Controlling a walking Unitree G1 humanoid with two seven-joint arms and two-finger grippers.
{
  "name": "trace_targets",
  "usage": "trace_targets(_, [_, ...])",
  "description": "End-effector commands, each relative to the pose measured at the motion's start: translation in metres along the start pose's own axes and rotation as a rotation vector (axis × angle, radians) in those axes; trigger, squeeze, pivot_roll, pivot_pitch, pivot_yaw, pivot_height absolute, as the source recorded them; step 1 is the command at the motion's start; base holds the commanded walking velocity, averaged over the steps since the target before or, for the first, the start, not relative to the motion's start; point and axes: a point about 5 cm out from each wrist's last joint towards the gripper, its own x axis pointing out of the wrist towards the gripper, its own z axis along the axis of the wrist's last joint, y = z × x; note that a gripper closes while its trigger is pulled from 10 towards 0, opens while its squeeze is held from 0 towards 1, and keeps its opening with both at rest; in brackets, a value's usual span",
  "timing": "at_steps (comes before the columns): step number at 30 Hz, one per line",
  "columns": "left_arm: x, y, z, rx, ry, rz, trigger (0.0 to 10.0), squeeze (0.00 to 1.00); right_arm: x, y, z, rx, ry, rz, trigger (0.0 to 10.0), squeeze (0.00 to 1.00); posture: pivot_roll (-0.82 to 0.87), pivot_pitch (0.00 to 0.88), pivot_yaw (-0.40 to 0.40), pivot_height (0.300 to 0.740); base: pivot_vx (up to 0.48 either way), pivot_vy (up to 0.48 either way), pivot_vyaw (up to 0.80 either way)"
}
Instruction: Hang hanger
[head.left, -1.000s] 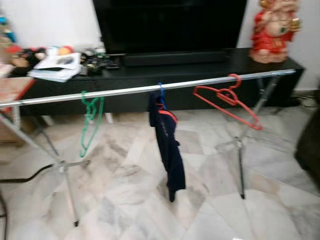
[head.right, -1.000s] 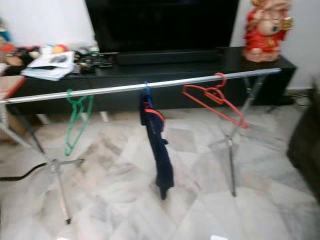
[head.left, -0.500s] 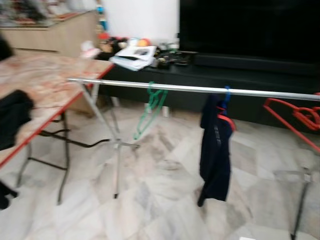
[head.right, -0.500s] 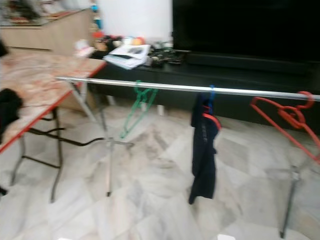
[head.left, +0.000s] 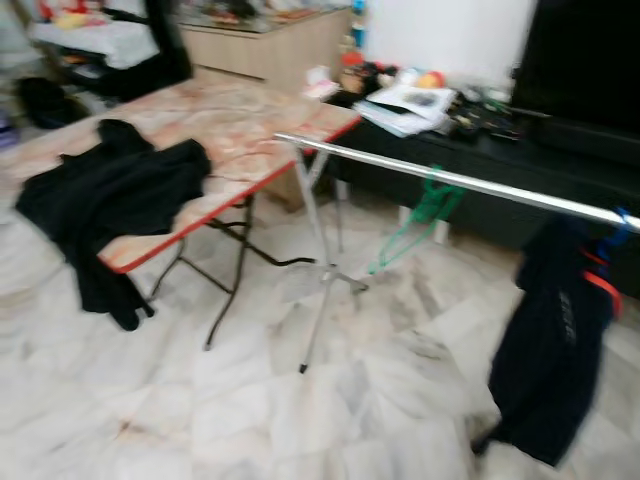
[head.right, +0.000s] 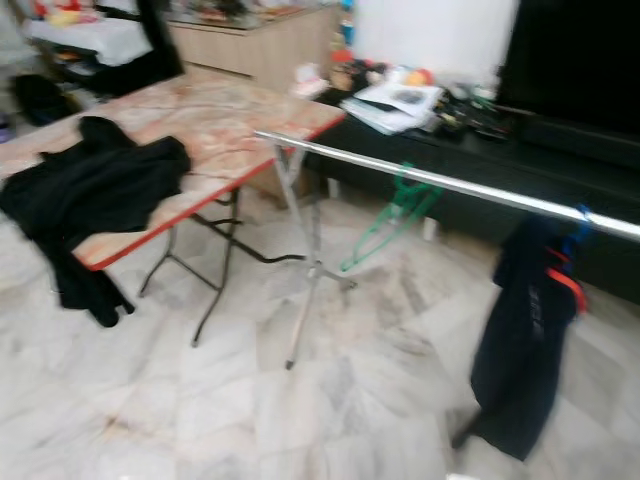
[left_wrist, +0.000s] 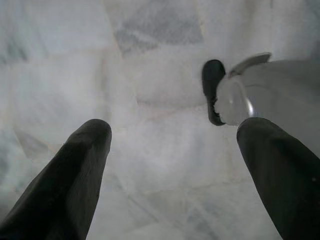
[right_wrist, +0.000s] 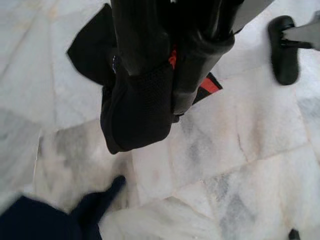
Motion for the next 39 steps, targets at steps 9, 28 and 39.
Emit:
trace_targets(9, [-0.0011, 0.0038, -0.0037, -0.002, 0.017, 0.006, 10.0, 0.0, 0.0, 0.0125, 0.0013, 0.045, -0.019, 0.057, 10.0, 0.0, -0.05, 0.077, 0.056, 0.721, 0.0, 0.0, 0.09])
trace_targets(28, [-0.0011, 0.0036, -0.0035, -0.016, 0.013, 0.008, 10.0, 0.0, 0.0008, 0.0119, 0.0042, 0.07, -0.03, 0.056, 10.0, 0.0, -0.05, 0.064, 0.055, 0.721, 0.0, 0.0, -0.36])
trace_targets(39, [-0.001, 0.0033, -0.0037, -0.019, 0.012, 0.007, 10.0, 0.0, 0.0009, 0.0119, 0.0044, 0.067, -0.031, 0.059, 10.0, 0.0, -0.05, 0.061, 0.054, 0.721, 0.0, 0.0, 0.0])
